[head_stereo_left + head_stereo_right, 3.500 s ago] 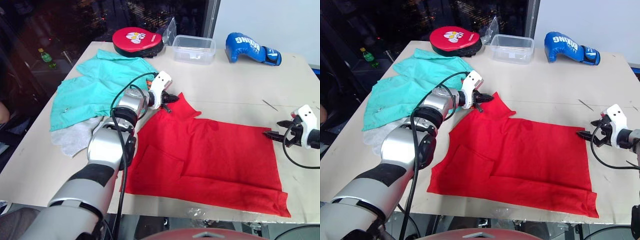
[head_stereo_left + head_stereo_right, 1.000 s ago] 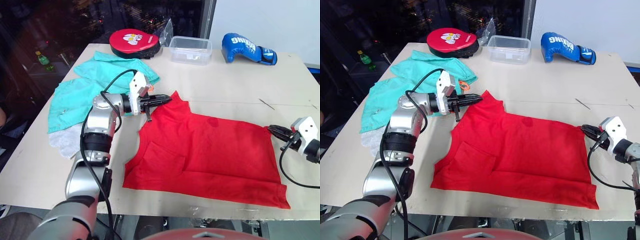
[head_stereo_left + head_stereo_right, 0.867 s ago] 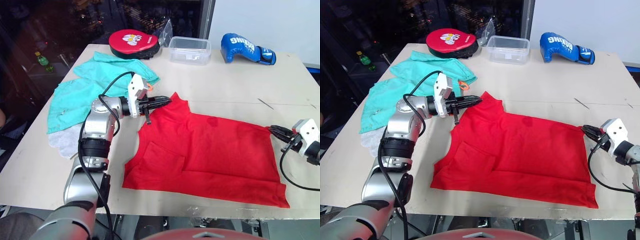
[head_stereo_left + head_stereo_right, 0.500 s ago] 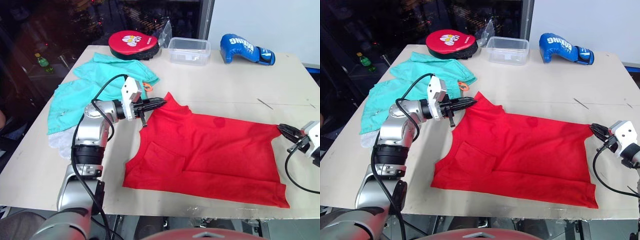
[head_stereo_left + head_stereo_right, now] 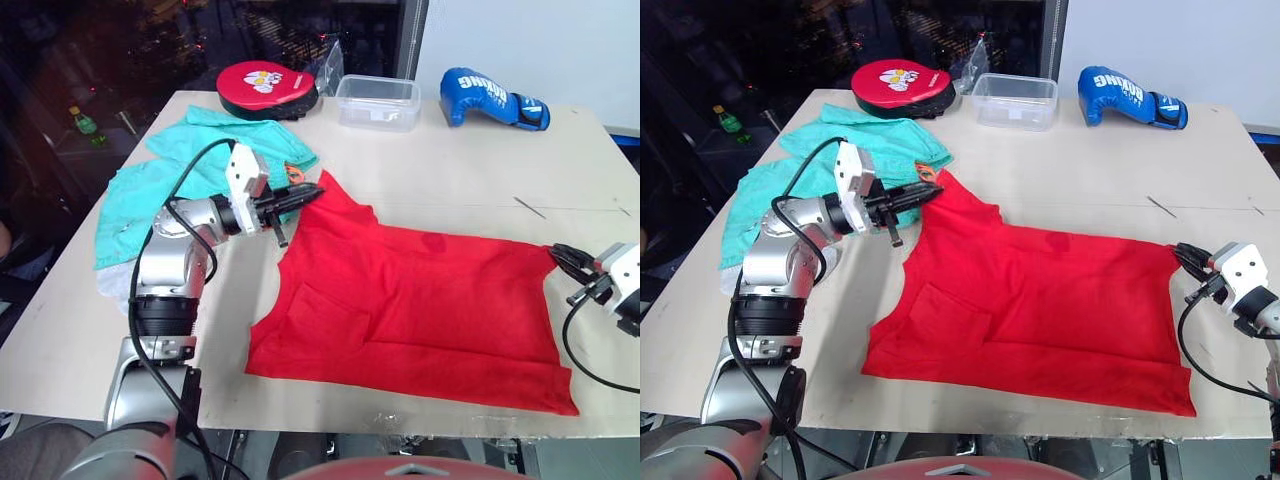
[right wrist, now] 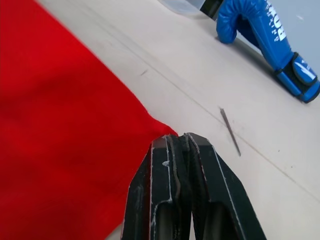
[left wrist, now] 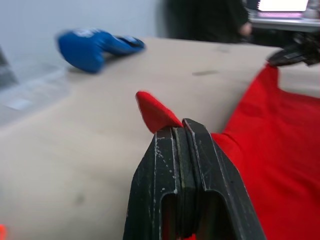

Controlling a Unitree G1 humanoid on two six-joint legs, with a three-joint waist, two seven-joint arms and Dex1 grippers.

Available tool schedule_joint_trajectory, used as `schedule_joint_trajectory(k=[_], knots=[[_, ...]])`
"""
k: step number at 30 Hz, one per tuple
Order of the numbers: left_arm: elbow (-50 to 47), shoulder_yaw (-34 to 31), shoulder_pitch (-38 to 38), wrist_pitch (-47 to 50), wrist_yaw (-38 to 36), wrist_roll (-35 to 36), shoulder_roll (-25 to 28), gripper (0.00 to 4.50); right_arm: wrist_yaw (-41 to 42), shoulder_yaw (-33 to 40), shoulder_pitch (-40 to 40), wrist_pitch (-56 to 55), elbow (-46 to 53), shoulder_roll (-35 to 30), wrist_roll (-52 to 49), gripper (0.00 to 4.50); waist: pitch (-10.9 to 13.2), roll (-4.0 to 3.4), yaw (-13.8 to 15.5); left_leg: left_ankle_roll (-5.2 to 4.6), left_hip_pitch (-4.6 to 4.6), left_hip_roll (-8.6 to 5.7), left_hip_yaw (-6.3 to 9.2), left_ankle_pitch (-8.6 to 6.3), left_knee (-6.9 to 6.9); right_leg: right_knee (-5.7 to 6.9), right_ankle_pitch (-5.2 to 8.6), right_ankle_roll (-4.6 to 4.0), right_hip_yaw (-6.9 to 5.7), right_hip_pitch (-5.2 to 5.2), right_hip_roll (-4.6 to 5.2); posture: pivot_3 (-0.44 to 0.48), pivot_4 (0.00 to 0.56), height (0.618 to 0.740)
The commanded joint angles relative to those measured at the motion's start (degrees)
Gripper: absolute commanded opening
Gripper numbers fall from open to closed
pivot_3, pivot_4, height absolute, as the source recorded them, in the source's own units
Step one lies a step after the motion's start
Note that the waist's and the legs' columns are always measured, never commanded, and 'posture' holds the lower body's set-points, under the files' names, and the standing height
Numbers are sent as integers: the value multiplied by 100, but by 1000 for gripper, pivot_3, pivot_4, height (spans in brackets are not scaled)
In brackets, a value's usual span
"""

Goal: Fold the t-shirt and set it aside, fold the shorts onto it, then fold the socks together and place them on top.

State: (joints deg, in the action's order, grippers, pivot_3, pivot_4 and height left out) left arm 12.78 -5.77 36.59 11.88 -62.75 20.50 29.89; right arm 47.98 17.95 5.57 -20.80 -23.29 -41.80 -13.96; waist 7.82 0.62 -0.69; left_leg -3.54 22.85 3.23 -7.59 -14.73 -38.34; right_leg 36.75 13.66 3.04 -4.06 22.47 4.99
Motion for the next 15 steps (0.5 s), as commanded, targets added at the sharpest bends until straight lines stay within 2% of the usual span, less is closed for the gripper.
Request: schedule_joint_trajectory(k=[1, 6, 15], knots=[[-72, -163, 138, -150, 119, 126, 42, 0, -135, 44, 124, -279, 56, 4, 55, 20, 0, 0, -1, 0, 0, 0, 0, 0, 0, 0, 0, 0, 0, 0, 0, 0, 150, 740], [-136, -124, 30, -156, 25, 134, 107, 0, -178, 51, 136, -376, 26, 24, 70, 20, 0, 0, -1, 0, 0, -1, -1, 0, 0, 0, 0, 0, 0, 0, 0, 0, 150, 740], [-632, -68, -525, -126, -232, 205, 262, 0, -97, 115, -398, -1070, 209, -13, 143, 20, 0, 0, -2, 0, -1, 1, -2, 0, 2, -2, 0, 0, 1, 0, 0, 0, 150, 740]])
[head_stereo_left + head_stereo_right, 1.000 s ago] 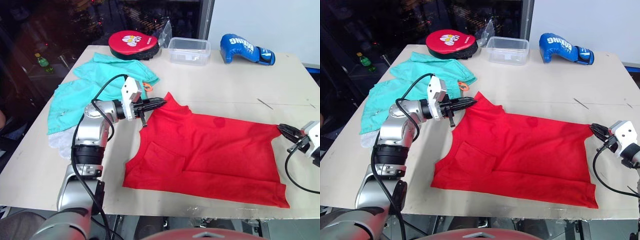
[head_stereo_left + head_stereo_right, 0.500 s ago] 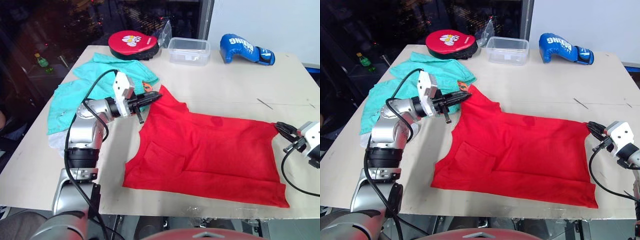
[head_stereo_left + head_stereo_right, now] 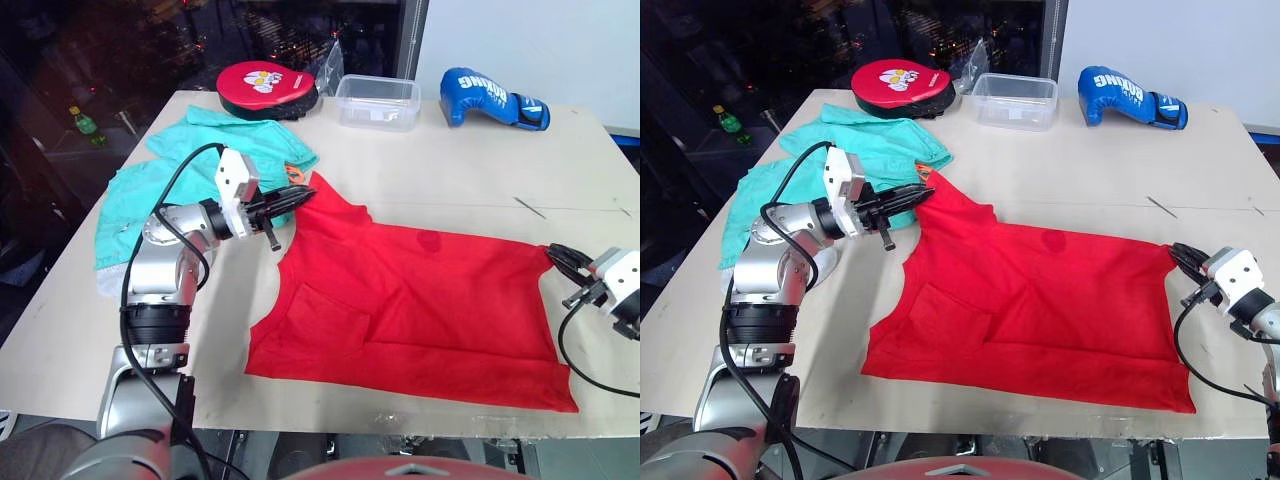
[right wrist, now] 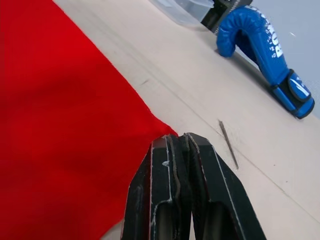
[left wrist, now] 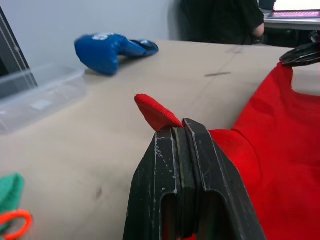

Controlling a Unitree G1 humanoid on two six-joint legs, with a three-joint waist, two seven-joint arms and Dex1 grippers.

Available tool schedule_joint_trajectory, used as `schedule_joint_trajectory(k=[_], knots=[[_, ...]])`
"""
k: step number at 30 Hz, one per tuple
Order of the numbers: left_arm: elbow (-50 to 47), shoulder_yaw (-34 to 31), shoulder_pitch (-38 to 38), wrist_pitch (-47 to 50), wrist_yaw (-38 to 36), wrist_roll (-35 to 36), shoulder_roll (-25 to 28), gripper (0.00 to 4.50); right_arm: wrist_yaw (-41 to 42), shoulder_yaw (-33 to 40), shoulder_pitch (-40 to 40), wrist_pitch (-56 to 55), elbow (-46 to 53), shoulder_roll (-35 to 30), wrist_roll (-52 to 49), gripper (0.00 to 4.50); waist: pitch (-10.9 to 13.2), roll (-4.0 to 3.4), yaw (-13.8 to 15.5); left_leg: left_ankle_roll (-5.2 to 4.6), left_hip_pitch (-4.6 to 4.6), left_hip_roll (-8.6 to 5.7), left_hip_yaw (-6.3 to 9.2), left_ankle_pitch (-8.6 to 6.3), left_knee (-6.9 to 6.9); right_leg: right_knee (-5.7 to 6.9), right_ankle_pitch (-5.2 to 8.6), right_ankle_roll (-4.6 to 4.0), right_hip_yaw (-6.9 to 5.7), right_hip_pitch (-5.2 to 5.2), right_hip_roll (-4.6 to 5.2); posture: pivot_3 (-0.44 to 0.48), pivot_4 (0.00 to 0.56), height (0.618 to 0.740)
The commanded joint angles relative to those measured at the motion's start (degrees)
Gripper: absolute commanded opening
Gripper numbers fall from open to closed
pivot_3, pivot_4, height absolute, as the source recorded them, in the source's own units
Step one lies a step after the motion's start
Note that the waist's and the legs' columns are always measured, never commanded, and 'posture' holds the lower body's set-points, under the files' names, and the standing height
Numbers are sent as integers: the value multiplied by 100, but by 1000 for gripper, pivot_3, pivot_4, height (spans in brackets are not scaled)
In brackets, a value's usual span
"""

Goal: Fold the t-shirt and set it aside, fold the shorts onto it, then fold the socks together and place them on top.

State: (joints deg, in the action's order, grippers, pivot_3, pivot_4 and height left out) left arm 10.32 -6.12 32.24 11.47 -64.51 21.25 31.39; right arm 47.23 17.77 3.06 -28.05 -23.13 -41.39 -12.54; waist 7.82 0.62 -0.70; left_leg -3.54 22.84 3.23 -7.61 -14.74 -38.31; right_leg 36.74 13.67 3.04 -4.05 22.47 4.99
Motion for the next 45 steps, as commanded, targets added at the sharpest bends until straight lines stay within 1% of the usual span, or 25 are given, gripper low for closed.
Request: schedule_joint_trajectory(k=[1, 4, 7, 10, 14, 17, 18, 24, 29, 31, 33, 34, 35, 36, 38, 39, 40, 41, 42, 43, 45], knots=[[-465, -18, -175, -109, -73, 129, 130, 0, -40, 121, -227, -441, 217, -37, 19, 20, 0, 0, -2, 0, 0, 1, -1, 0, 0, 0, 0, 0, 1, 0, 0, 0, 150, 740], [-751, 18, -481, -234, -47, 104, 123, 0, -170, 91, -443, -809, 241, 69, 137, 20, 0, 0, -5, 0, -2, 1, -2, 0, 1, 0, 0, 0, 3, 0, 0, 0, 150, 740], [-845, 117, -805, -957, 56, -243, 71, 0, -431, 101, -644, -1225, 154, 204, 324, 20, 0, 0, -4, 1, -7, 3, -3, -1, 3, 0, 1, -2, 7, 0, 1, 0, 150, 740], [-738, 166, -835, -1349, 212, -425, 53, 0, -611, 100, -690, -1394, 93, 251, 437, 20, 1, 0, 4, 0, -6, 2, -5, -1, 3, 0, 1, -3, 9, 0, 2, 0, 150, 740], [-433, 268, -982, -3000, 635, -1170, -8, 0, -1041, 172, -713, -1865, -18, 337, 700, 20, 0, -1, -1, -1, -9, 2, -9, -1, 3, -1, 1, -5, 15, 0, 4, 0, 150, 740], [-180, 274, -1104, -3905, 783, -1415, 8, 0, -1311, 223, -723, -2095, -204, 317, 825, 20, 0, -1, -1, -1, -9, 3, -12, -2, 8, -2, 2, -6, 16, 3, 6, 0, 150, 740], [-124, 290, -1169, -4040, 786, -1425, 27, 0, -1328, 206, -746, -2148, -267, 301, 811, 20, 0, -1, 0, -1, -9, 3, -13, -2, 10, -2, 2, -6, 17, 4, 6, 0, 150, 740], [-7, 623, -1779, -4070, 205, -1160, 383, 0, -1139, -68, -949, -2334, -516, 191, 737, 20, 0, -2, -7, -2, -9, 5, -18, -2, 14, -2, 3, -8, 19, 10, 8, 0, 150, 740], [273, 784, -1889, -4175, 13, -1239, 548, 0, -990, -297, -1060, -2362, -594, 70, 780, 20, 0, -2, -1, -6, -9, 6, -17, -5, 14, -2, 14, -27, 19, 12, 12, 0, 150, 740], [413, 780, -1864, -4284, 54, -1299, 573, 0, -895, -365, -1134, -2337, -570, -2, 756, 20, -1, -4, -1, -8, -9, 6, -17, -6, 14, -3, 14, -27, 19, 12, 14, 0, 150, 740], [521, 750, -1802, -4074, 99, -1200, 568, 0, -710, -454, -1207, -2207, -494, -69, 593, 633, -1, -3, -2, -9, -9, 6, -17, -7, 15, -2, 14, -28, 18, 12, 15, 0, 150, 740], [483, 720, -1790, -3645, 6, -940, 566, 0, -552, -512, -1262, -2109, -414, -106, 456, 814, -1, -3, -3, -9, -9, 6, -17, -7, 15, -2, 14, -28, 18, 12, 15, 0, 150, 740], [311, 710, -1829, -2891, -213, -522, 638, 703, -344, -569, -1357, -1872, -236, -144, 236, 1325, -1, -3, -4, -9, -9, 6, -17, -7, 15, -2, 14, -28, 18, 12, 15, 0, 150, 740], [166, 717, -1877, -2317, -435, -196, 717, 1053, -151, -617, -1447, -1592, -48, -176, 10, 1823, -1, -3, -5, -10, -9, 7, -16, -7, 15, -2, 14, -27, 18, 11, 15, 0, 150, 740], [-155, 694, -1985, -1111, -1017, 540, 1006, 2018, 215, -656, -1735, -633, 579, -302, -580, 2824, -3, 0, -9, -10, -9, 12, -15, -7, 15, 0, 14, -27, 16, 11, 14, 0, 150, 740], [-268, 659, -1995, -599, -1230, 840, 1145, 2419, 369, -660, -1871, -180, 881, -382, -826, 3227, -3, 0, -10, -9, -9, 15, -12, -7, 15, 0, 14, -27, 13, 12, 14, 0, 150, 740], [-313, 613, -1944, 9, -1514, 1187, 1331, 2873, 530, -614, -2093, 528, 1355, -526, -1283, 3745, -3, -1, -7, -9, -8, 17, -10, -7, 15, 0, 14, -28, 13, 12, 17, 0, 150, 740], [-279, 573, -1849, 515, -1712, 1421, 1486, 3318, 746, -564, -2347, 1226, 1837, -719, -1753, 4135, -3, -2, -6, -9, -9, 17, -8, -7, 15, 1, 14, -28, 12, 12, 18, 0, 150, 740], [-209, 562, -1762, 849, -1877, 1544, 1613, 3346, 927, -487, -2562, 1765, 2226, -883, -2116, 4328, -1, -5, 7, -17, -6, 18, -4, -12, 15, 0, 15, -29, 13, 12, 38, 0, 150, 740], [-163, 555, -1700, 1068, -1979, 1611, 1690, 3346, 1035, -411, -2703, 2151, 2501, -988, -2340, 4328, 0, -5, 13, -30, -3, 16, 3, -20, 15, 1, 18, -34, 11, 15, 48, 0, 150, 740], [60, 543, -1539, 1125, -2036, 1496, 1715, 3346, 1213, -207, -2947, 2743, 2914, -1154, -2699, 4328, -2, -1, 24, -32, -1, 13, 14, -22, 14, -3, 19, -36, 5, 16, 52, 0, 150, 740]])
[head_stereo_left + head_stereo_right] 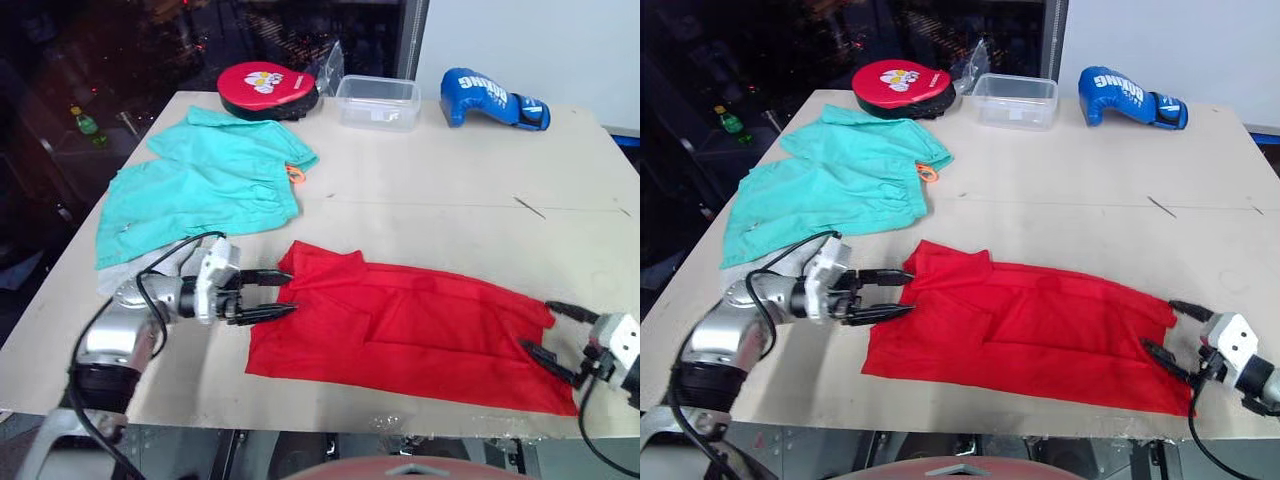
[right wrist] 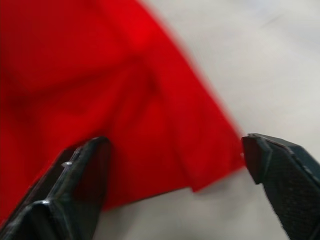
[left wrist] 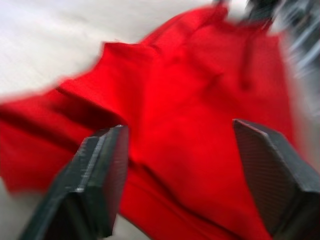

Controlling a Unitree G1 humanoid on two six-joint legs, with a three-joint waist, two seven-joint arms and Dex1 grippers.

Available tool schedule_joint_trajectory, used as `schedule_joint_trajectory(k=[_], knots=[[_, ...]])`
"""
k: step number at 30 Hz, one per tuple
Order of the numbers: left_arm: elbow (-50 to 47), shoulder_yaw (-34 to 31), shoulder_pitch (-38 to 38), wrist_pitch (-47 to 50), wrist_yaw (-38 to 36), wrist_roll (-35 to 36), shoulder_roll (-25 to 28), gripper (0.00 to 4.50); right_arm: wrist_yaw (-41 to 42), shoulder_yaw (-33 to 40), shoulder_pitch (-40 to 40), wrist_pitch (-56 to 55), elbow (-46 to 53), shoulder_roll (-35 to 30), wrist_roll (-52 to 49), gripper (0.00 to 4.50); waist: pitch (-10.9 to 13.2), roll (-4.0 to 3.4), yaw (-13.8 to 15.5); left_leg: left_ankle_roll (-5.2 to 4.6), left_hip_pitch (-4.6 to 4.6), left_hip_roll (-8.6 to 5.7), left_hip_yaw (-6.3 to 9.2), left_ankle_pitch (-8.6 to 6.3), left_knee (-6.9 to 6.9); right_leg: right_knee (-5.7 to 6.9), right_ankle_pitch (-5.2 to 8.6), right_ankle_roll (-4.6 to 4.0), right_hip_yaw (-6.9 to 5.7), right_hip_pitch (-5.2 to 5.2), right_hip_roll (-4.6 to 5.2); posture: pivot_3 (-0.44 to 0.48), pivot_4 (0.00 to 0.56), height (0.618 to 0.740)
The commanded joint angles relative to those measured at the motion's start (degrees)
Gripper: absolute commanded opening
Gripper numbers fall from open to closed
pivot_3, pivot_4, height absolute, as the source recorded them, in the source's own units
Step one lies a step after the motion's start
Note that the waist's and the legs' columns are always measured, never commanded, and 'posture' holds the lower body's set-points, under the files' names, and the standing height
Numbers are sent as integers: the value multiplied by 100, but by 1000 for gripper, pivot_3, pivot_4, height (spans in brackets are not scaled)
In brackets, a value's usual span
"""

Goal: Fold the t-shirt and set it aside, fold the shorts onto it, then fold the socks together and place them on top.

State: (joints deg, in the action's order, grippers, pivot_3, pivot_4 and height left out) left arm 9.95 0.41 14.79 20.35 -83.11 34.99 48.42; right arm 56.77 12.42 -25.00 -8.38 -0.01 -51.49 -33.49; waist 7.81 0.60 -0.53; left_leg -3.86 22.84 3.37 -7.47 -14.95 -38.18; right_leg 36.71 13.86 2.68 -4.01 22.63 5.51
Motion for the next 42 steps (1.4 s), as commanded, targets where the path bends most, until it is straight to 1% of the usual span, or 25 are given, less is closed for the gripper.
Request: schedule_joint_trajectory(k=[1, 5, 8, 10, 14, 19, 24, 28, 32, 33, 35, 36, 37, 39, 40, 41, 42], knots=[[174, -128, 270, 239, -166, 66, -13, 3346, 325, 425, -201, 1008, 754, -171, -779, 4328, 0, 1, 16, -2, 0, -4, 0, -1, -1, -3, 1, -1, -3, 0, 3, 0, 150, 740], [412, -96, 782, 814, 363, 1, -341, 3346, 470, 682, -112, 1446, 1194, -23, -1088, 4328, 2, 7, 63, -5, 5, -10, 1, -3, -3, -4, 1, -2, -11, 0, 8, 0, 150, 740], [549, 110, 954, 872, 474, -317, -451, 3346, 373, 814, -7, 1950, 1677, 22, -1396, 4328, 4, 10, 99, -7, 9, -11, 2, -4, -4, -5, 1, -2, -20, 2, 3, 0, 150, 740], [661, 145, 1032, 905, 551, -462, -498, 3346, 315, 896, 49, 2159, 1925, 64, -1477, 4328, 4, 11, 105, -7, 11, -11, 0, -4, -2, -4, 1, -2, -21, 1, -20, 0, 150, 740], [825, 192, 1166, 1004, 639, -670, -504, 3346, 201, 1070, 220, 2463, 2311, 171, -1646, 4328, 5, 13, 128, -7, 17, -11, 1, -4, -2, -5, 1, -2, -21, 4, -25, 0, 150, 740], [896, 200, 1294, 1246, 476, -684, -469, 3346, 432, 1122, 298, 2461, 2375, 272, -1453, 4328, 6, 25, 149, -11, 21, -13, 5, -6, -5, -10, 1, -2, -26, 7, -23, 0, 150, 740], [510, 99, 1291, 1691, 356, -398, -515, 3346, 740, 1083, 185, 2336, 2341, 349, -1158, 4328, 6, 25, 136, -17, 27, -15, 5, -10, -5, -12, 1, -2, -29, 7, -20, 0, 150, 740], [343, 101, 1204, 1758, 363, -393, -531, 3346, 963, 1070, 198, 2120, 2260, 434, -917, 4328, 6, 25, 136, -17, 27, -15, 4, -9, -7, -11, 1, -2, -28, 6, -22, 0, 150, 740], [378, 144, 1214, 1703, 411, -482, -562, 3346, 1029, 1071, 189, 2055, 2261, 521, -801, 4328, 6, 25, 136, -17, 27, -15, 4, -9, -8, -11, 1, -1, -28, 6, -24, 0, 150, 740], [414, 141, 1240, 1688, 432, -501, -581, 2962, 1041, 1072, 188, 2048, 2265, 541, -775, 4500, 6, 25, 135, -16, 28, -15, 4, -9, -8, -11, 1, -2, -27, 6, -24, 0, 150, 740], [446, 187, 1249, 1617, 427, -568, -598, 2377, 1044, 1069, 203, 2019, 2263, 585, -721, 4500, 6, 26, 136, -16, 27, -15, 4, -9, -8, -11, 1, -1, -27, 6, -25, 0, 150, 740], [458, 223, 1251, 1613, 476, -619, -621, 1961, 1044, 1069, 214, 2012, 2261, 605, -705, 4500, 6, 26, 136, -16, 27, -15, 4, -9, -8, -11, 1, -2, -27, 6, -25, 0, 150, 740], [465, 244, 1253, 1617, 511, -655, -639, 1415, 1048, 1073, 223, 2011, 2260, 622, -692, 4500, 6, 26, 136, -16, 27, -15, 4, -9, -9, -11, 1, -2, -28, 6, -25, 0, 150, 740], [496, 281, 1263, 1609, 571, -732, -680, 742, 1046, 1084, 236, 2010, 2267, 649, -672, 4500, 6, 26, 136, -16, 27, -15, 4, -9, -9, -11, 1, -2, -27, 6, -25, 0, 150, 740], [517, 280, 1273, 1600, 594, -756, -709, 272, 1046, 1089, 239, 2005, 2271, 659, -661, 4500, 6, 26, 136, -16, 27, -15, 4, -9, -9, -11, 1, -2, -27, 6, -25, 0, 150, 740], [535, 281, 1285, 1597, 611, -769, -735, 124, 1048, 1092, 241, 1998, 2273, 667, -648, 4500, 6, 26, 136, -16, 27, -15, 4, -9, -9, -11, 1, -2, -27, 6, -25, 0, 150, 740], [550, 279, 1298, 1611, 627, -773, -759, 124, 1051, 1091, 239, 1993, 2274, 674, -635, 4500, 6, 26, 136, -16, 27, -15, 4, -9, -9, -11, 1, -2, -27, 6, -25, 0, 150, 740]])
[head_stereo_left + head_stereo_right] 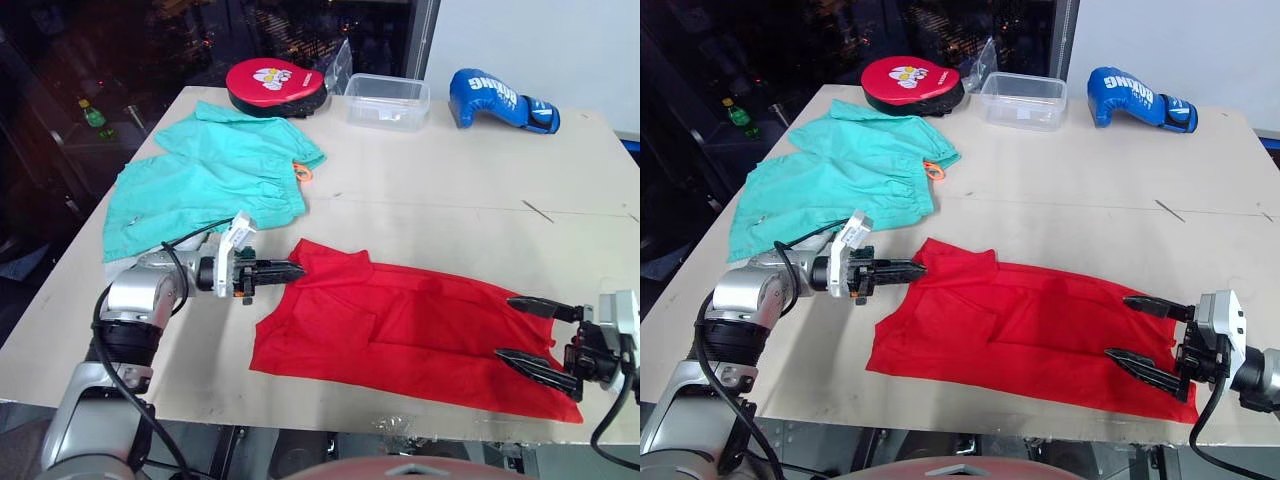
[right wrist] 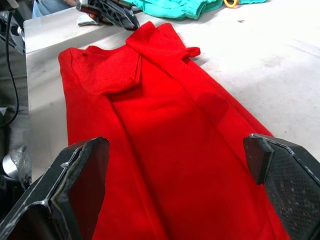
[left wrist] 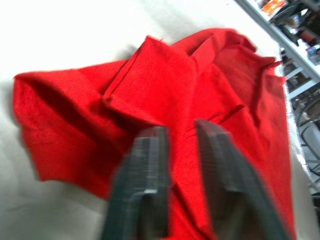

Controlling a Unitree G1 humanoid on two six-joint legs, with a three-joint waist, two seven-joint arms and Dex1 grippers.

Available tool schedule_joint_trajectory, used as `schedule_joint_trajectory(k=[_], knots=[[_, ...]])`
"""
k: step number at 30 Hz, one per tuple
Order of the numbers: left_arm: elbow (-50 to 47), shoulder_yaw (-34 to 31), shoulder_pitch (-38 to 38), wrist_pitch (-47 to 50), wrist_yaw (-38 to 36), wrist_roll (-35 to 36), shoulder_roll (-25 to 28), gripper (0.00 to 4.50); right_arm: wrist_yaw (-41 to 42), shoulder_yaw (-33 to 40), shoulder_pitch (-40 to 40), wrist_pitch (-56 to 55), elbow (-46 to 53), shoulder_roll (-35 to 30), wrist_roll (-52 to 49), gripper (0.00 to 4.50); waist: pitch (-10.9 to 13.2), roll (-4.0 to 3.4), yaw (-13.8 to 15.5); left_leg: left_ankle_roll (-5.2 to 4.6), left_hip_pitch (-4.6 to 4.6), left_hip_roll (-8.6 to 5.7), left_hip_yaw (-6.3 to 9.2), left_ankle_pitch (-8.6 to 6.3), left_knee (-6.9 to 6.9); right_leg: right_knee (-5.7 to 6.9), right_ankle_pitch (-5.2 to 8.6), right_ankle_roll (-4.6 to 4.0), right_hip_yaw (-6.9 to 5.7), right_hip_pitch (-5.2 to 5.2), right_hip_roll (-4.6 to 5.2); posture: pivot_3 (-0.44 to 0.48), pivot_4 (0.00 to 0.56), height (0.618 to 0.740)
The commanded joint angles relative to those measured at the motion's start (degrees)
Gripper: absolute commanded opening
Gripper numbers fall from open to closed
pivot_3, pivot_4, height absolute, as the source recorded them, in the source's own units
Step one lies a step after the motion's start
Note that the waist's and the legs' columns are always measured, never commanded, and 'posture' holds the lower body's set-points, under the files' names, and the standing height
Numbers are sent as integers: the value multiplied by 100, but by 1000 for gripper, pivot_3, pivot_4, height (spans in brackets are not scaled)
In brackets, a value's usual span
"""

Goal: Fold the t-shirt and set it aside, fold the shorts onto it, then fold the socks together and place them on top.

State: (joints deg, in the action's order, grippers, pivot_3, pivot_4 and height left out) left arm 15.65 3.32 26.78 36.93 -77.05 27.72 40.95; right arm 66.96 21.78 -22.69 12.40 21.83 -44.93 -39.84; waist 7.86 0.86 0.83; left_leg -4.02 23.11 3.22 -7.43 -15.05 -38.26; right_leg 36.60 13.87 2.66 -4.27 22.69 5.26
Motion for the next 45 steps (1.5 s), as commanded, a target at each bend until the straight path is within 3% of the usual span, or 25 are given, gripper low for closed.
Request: schedule_joint_trajectory(k=[1, 10, 13, 18, 22, 24, 25, 27, 31, 32, 33, 35, 38, 42, 45], knots=[[-6, -6, 111, -48, 32, -58, -33, 124, 33, 149, 6, -98, 87, 29, 21, 4500, 0, 0, 0, 0, 0, 0, 0, 0, 0, 0, 0, 0, 0, 0, 0, 0, 150, 740], [196, -34, 184, -462, 23, -255, -184, 124, 16, 175, -54, -168, 103, 130, 143, 4500, 0, 0, 0, 0, 0, 0, 0, 0, -1, 0, 0, 0, 0, 0, 0, 0, 150, 740], [-102, -56, 11, -885, -432, -173, -73, 124, 7, 207, -85, -190, 99, 146, 157, 4500, 0, 0, -1, 0, 0, 0, 0, 0, -1, 0, 0, 0, 0, 0, 0, 0, 150, 740], [-490, 244, -556, -3206, -1389, -792, 234, 124, 36, 212, -108, -289, 3, 164, 214, 4500, -1, -5, -14, 3, -3, 3, -1, -1, 3, -1, 0, -3, 0, 2, 31, 0, 150, 740], [51, 259, -464, -5556, -1333, -1302, -88, 124, 6, 195, -107, -335, -24, 212, 263, 4500, -2, -7, 36, 2, -1, -3, 5, -2, 3, -3, 17, -33, 0, 2, 58, 0, 150, 740], [342, 282, -375, -6217, -1277, -1441, -196, 124, 1, 206, -128, -344, -19, 236, 276, 4500, -2, -7, 39, -2, 0, -8, 5, -3, 2, -5, 17, -33, 0, 1, 65, 0, 150, 740], [408, 258, -345, -6082, -1142, -1420, -257, 124, 2, 215, -142, -354, -18, 248, 282, 4500, -2, -7, 31, -5, 4, -8, 6, -4, 0, -6, 17, -33, -1, 1, 65, 0, 150, 740], [423, 118, -200, -4827, -645, -1146, -389, 124, -7, 232, -181, -385, -14, 272, 310, 4500, -2, -7, 15, -11, 8, -9, 6, -7, -2, -9, 16, -32, -3, 0, 63, 0, 150, 740], [373, -162, 158, -2579, -454, -326, -331, 124, -16, 275, -264, -415, 17, 309, 337, 4500, -2, -5, -6, -13, 28, -8, 19, -6, -12, -7, 15, -26, -45, 3, 20, 0, 150, 740], [359, -246, 305, -2027, -392, -110, -335, 710, -18, 280, -272, -416, 19, 311, 340, 4500, -2, -5, -7, -13, 29, -5, 21, -6, -13, -6, 5, -5, -46, 3, 13, 0, 150, 740], [398, -326, 465, -1682, -271, 1, -372, 1025, -21, 280, -278, -425, 20, 316, 351, 4500, -2, -5, -5, -13, 31, -3, 24, -6, -15, -6, 4, -2, -47, 3, 7, 0, 150, 740], [585, -340, 737, -1491, -38, -115, -453, 1956, -30, 272, -279, -429, 28, 324, 362, 4500, -2, -4, -3, -11, 32, -3, 32, -5, -17, -5, 5, 0, -48, 1, 1, 0, 150, 740], [739, -19, 853, -1359, -310, -431, -322, 3481, -34, 246, -247, -434, 17, 324, 380, 4500, -4, -5, -4, -9, 31, -6, 34, -4, -19, -5, 5, 1, -44, -3, -5, 0, 150, 740], [1052, 212, 1077, -701, -581, -502, -184, 3481, -28, 252, -222, -463, -27, 320, 394, 4500, -3, -4, -14, 17, 31, -4, 33, 11, -17, -5, 5, 1, -40, 0, -17, 0, 150, 740], [1242, 401, 1214, -850, -722, -711, -215, 3481, -50, 231, -197, -480, -34, 348, 415, 4500, -2, -3, -1, 20, 34, -1, 42, 13, -17, -4, 6, 0, -45, 2, -23, 0, 150, 740]])
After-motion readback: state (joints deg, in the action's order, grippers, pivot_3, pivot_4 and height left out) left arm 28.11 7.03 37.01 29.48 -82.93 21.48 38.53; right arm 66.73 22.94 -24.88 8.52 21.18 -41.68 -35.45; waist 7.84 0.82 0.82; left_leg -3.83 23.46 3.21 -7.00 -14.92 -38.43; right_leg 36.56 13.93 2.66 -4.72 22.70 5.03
